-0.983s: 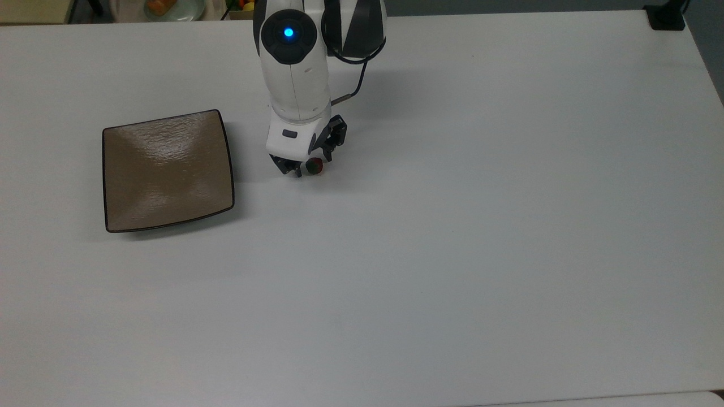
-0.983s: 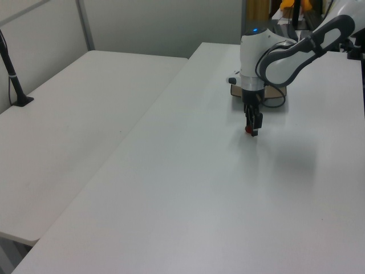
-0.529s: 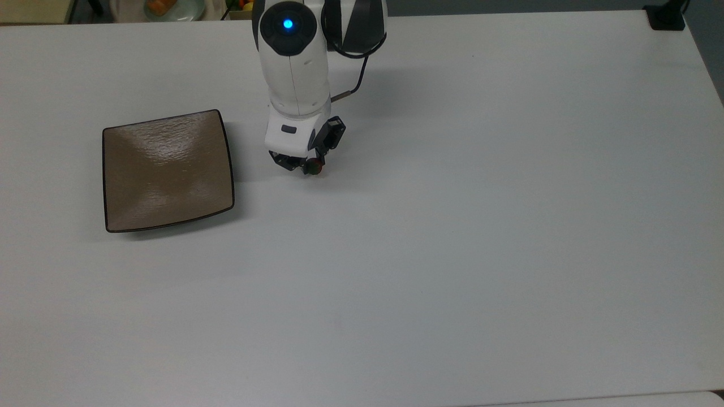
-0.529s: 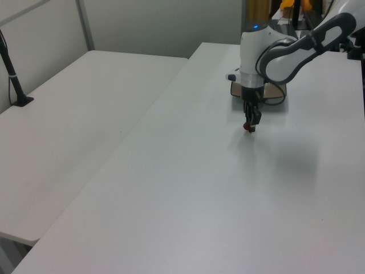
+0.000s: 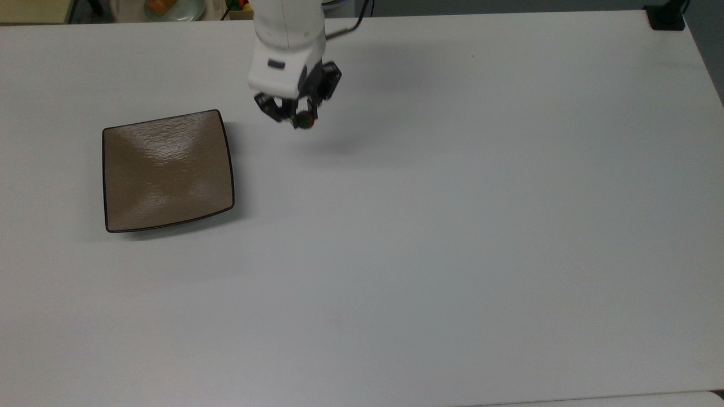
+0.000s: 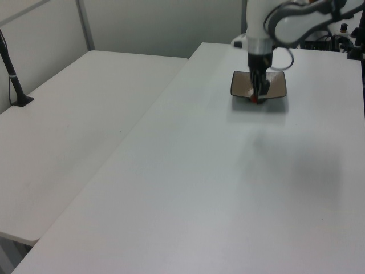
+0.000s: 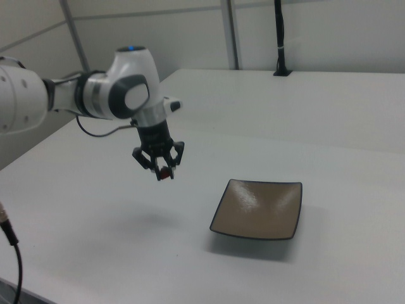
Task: Strawberries on a ceramic plate
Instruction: 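Lift the held strawberry up off the table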
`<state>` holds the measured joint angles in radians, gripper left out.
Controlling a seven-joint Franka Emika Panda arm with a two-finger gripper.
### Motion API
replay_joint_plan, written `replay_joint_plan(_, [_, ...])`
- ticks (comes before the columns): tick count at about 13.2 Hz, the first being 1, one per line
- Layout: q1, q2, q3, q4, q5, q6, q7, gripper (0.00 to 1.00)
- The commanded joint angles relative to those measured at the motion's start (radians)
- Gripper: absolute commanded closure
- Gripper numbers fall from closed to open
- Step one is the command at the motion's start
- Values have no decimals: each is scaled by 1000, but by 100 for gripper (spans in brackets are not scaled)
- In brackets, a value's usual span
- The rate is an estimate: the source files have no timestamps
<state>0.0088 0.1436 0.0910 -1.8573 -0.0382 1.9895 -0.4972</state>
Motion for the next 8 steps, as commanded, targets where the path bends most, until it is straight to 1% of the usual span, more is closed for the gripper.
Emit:
replay_joint_plan(1, [-22,-113,-13,19,18,-138,-1,91])
replay_joint_plan(4, [-56,-118,-16,110,60,-263,0,91])
replay_joint_plan(8, [-102,-113,-25,159,64,-281,-1,91])
